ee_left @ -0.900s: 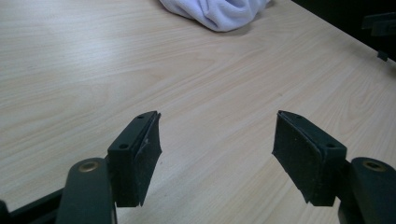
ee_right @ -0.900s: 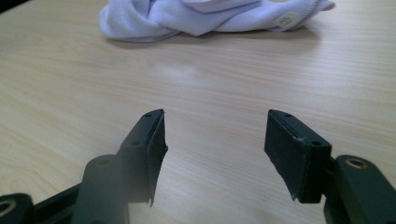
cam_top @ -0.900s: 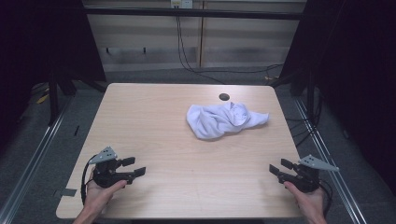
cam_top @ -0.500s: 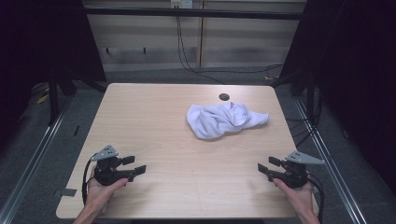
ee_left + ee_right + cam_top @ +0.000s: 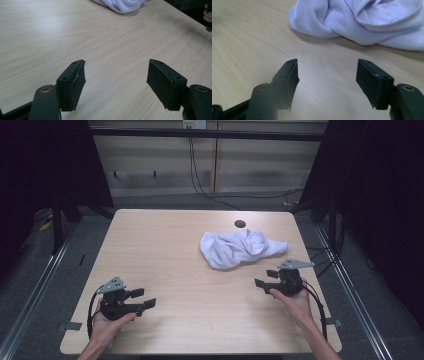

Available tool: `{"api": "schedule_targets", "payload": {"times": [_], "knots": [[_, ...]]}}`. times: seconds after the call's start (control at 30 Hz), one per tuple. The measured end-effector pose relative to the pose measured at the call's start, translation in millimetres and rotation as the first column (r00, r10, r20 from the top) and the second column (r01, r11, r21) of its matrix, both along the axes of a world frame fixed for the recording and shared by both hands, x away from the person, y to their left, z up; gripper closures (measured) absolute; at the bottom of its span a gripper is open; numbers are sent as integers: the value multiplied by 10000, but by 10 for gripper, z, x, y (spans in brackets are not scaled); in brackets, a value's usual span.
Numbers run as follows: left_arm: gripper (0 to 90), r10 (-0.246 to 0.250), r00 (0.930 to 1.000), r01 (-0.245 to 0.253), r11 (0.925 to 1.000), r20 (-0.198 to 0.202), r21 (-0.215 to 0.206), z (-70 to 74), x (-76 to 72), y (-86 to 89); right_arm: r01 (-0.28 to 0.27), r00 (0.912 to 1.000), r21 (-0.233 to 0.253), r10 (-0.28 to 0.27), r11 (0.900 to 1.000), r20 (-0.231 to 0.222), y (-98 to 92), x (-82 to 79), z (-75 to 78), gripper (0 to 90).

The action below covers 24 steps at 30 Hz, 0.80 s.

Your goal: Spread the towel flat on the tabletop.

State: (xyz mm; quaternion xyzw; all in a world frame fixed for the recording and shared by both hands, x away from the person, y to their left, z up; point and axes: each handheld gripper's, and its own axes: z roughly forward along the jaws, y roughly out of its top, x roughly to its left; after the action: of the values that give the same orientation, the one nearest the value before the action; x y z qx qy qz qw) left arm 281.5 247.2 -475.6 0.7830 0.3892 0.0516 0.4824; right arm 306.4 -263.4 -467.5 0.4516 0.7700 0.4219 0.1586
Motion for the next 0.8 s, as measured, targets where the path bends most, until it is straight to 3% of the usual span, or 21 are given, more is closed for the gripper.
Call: {"api": "schedule_targets", "payload": {"times": [0.07,0.1,0.17,0.2,0.23,0.33,0.43,0.53,0.63,0.67,0.7,0.8], "knots": [[304,-29,10000,29,10000,-4,90,-5,16,-4,-9,10000,-86,9,10000,-56,38,177,-2,322],[304,-29,10000,29,10000,-4,90,-5,16,-4,-9,10000,-86,9,10000,-56,38,177,-2,322],[302,-23,10000,23,9999,0,152,-9,25,-11,-8,9997,-127,4,9999,-258,62,437,4,305],[302,-1,10000,1,9999,-11,166,-11,29,-14,-8,9997,-127,4,9999,-258,62,437,4,305],[301,-57,10000,57,9998,-3,207,-8,33,-13,-15,9998,-249,11,9997,-185,77,571,38,304],[301,-73,10000,73,9998,15,169,-6,32,-20,-13,10000,-168,12,9999,-59,97,689,84,300],[301,-139,9999,139,9996,16,256,-10,35,-27,-151,9997,-201,147,9997,-207,170,946,106,312],[301,-197,9998,195,9994,57,276,-8,37,-31,-177,9996,-164,173,9997,-230,216,1049,78,324],[301,-249,9997,248,9993,27,280,-10,35,-30,-202,9982,-240,187,9995,-576,287,1157,-42,356],[301,-268,9996,267,9993,27,275,-10,34,-26,-366,9949,-545,313,9978,-961,338,1191,-161,400],[301,-271,9996,270,9993,28,273,-9,32,-21,-350,9953,-709,284,9969,-924,353,1186,-208,472],[304,-238,9997,237,9994,23,271,-8,27,-8,-419,9927,19,418,9991,-1129,305,1143,-273,723]]}}
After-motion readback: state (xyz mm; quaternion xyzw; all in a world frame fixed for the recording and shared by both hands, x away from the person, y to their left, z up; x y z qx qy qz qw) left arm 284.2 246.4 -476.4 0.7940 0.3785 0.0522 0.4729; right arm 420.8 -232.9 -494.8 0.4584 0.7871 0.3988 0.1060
